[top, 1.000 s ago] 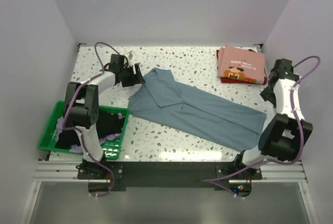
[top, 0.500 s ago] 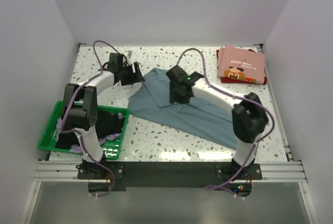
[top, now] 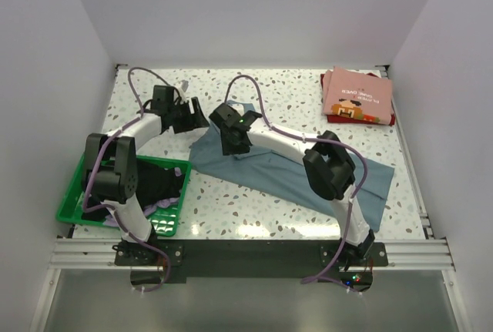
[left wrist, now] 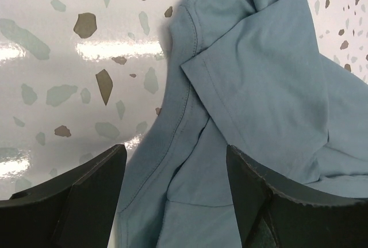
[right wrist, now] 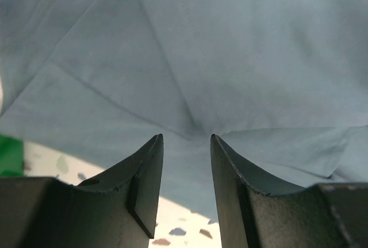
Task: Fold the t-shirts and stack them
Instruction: Fold the tshirt
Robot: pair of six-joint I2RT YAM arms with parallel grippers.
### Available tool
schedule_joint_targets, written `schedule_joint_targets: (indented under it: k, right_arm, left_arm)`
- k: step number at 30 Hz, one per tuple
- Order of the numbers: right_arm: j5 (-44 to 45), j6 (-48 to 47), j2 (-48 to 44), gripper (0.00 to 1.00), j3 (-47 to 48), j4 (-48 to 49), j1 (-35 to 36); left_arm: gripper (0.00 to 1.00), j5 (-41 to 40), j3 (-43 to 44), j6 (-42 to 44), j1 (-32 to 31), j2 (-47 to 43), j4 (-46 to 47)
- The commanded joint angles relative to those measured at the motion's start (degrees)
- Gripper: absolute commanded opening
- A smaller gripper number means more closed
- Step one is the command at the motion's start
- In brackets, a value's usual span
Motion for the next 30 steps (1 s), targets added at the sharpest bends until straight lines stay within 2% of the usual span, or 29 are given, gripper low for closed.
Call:
schedule_joint_targets:
  k: [1,19,22,30]
  right_arm:
    - [6.0,-0.5,0.5,0.42,2.8,-1.3,-0.2]
    - [2.9,-2.0,3.7,0.29,-2.4,2.0,-2.1]
    - [3.2,-2.1,3.2,0.21,-2.6,1.9,-2.4]
    - [2.7,-0.2,-1.9,0.0,-8.5,3.8,-3.6]
  left_arm:
    - [0.75,2.1,-0.7,0.0,0.5,-2.1,3.8]
    - [0.75,1.3,2.7,2.7,-0.3,-1.4,2.7]
    - [0.74,-0.6,4.5,4.4,-1.7,-0.5,2.0]
    - [0.62,-1.3,9.5,6.6,-4.0,4.8,1.9]
